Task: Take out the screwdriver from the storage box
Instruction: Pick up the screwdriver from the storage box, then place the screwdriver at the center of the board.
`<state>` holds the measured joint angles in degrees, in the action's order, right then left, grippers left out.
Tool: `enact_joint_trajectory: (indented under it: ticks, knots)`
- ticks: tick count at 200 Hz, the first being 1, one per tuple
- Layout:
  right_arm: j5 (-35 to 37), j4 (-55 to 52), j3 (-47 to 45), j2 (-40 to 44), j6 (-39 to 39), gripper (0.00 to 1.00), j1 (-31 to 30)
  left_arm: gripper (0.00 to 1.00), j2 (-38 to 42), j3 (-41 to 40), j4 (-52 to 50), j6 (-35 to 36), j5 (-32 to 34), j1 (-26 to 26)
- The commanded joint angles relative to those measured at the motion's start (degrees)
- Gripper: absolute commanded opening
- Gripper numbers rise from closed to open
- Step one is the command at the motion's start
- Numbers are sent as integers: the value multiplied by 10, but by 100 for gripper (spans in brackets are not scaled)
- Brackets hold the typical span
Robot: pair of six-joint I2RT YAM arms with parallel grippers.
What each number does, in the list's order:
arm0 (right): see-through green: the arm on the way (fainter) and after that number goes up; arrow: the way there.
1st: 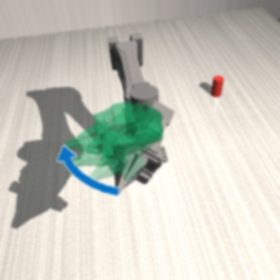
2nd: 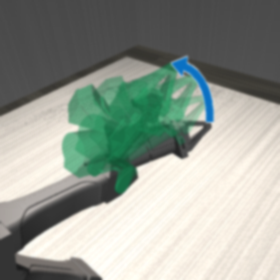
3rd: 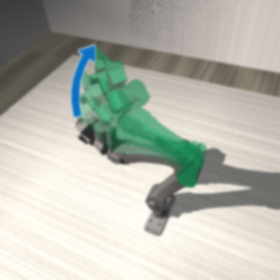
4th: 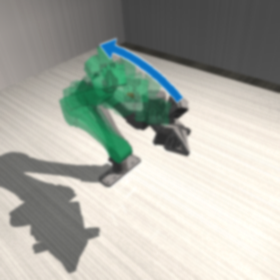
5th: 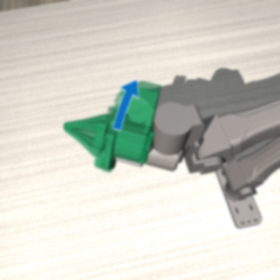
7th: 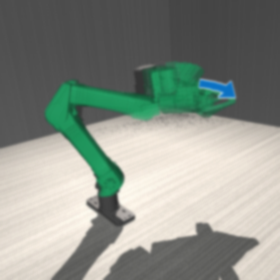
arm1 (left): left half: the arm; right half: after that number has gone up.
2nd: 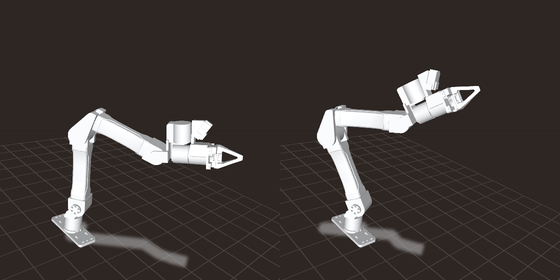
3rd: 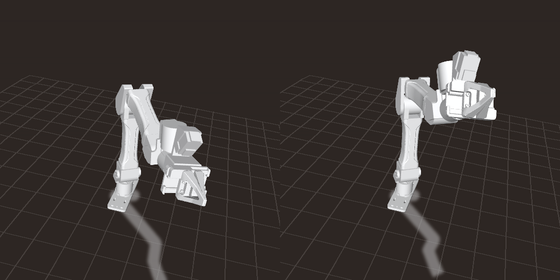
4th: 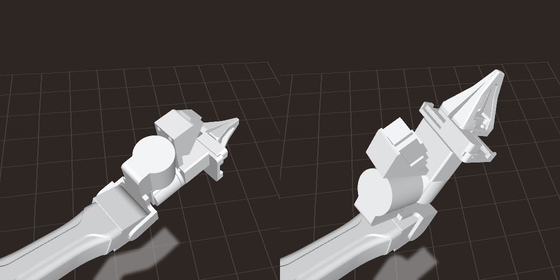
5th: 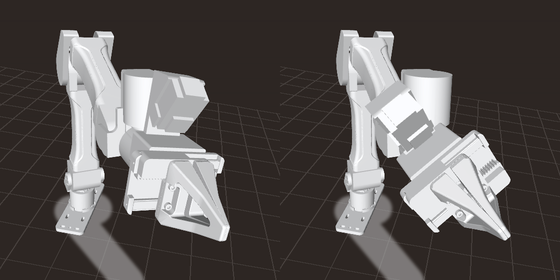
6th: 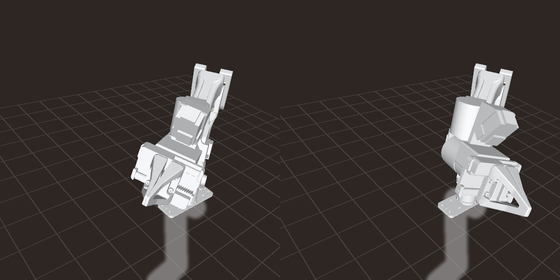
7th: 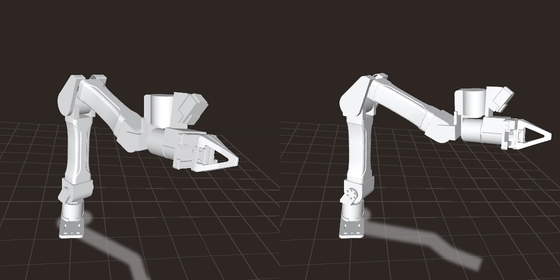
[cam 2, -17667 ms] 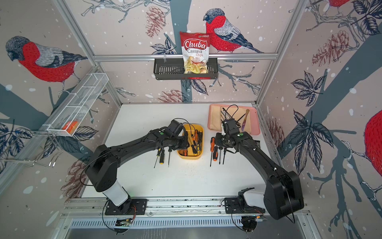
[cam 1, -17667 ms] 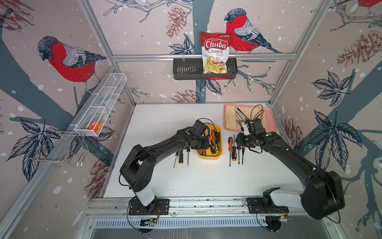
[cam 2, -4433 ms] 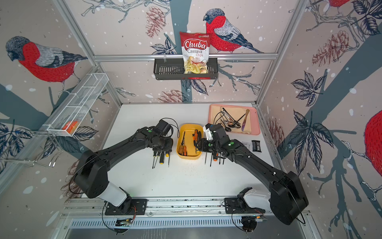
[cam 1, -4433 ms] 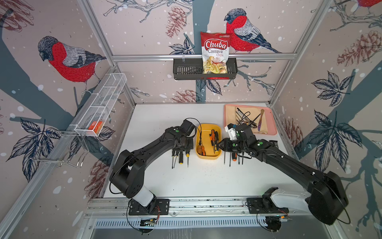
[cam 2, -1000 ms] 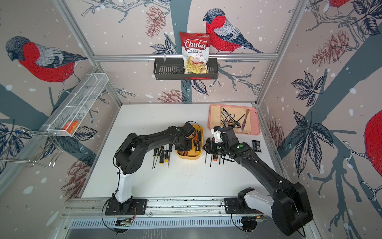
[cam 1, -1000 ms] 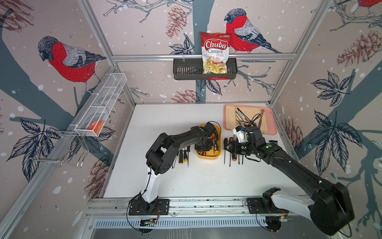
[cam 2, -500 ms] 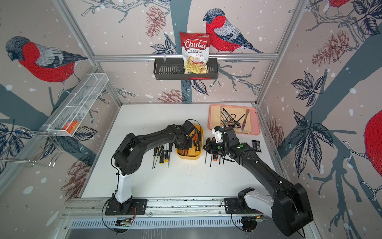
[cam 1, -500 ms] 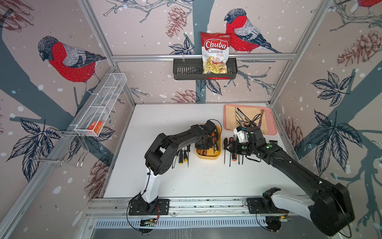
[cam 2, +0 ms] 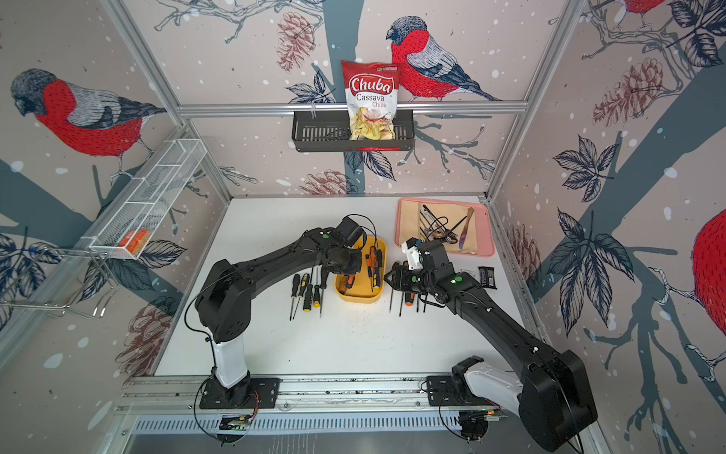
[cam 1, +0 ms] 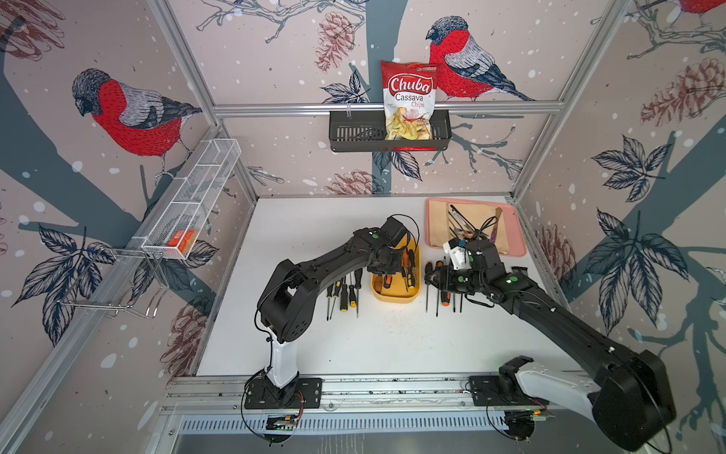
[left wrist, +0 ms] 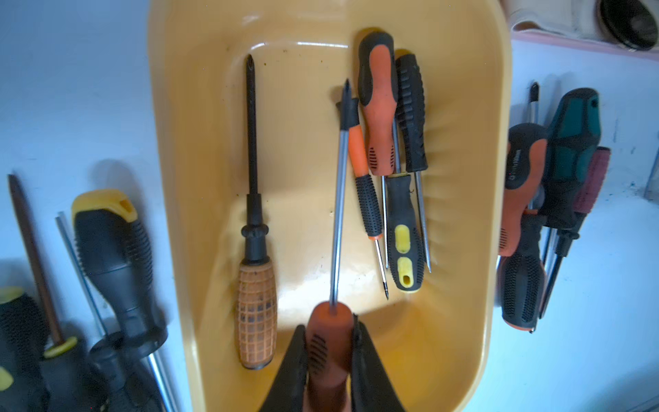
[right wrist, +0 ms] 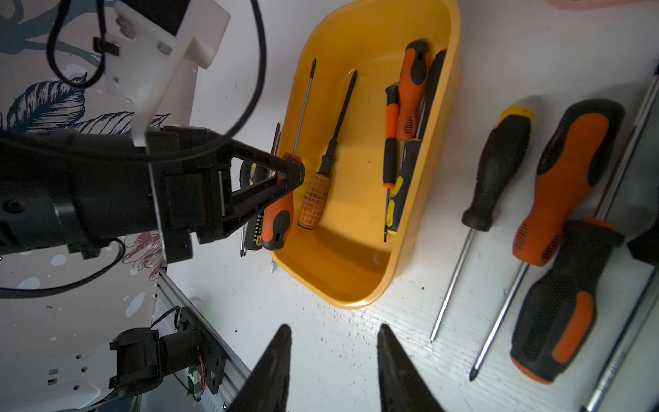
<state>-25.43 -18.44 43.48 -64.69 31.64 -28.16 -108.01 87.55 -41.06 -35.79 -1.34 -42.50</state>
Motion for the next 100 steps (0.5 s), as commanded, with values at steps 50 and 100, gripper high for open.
enact_joint_trajectory:
  ticks: [50,100]
  knots:
    - [4,53,24,-36,28,40,-54,14,86,-62,-16,17,11,36]
    - [12,75,54,-92,39,40,-94,14,156,-139,-16,27,18,79]
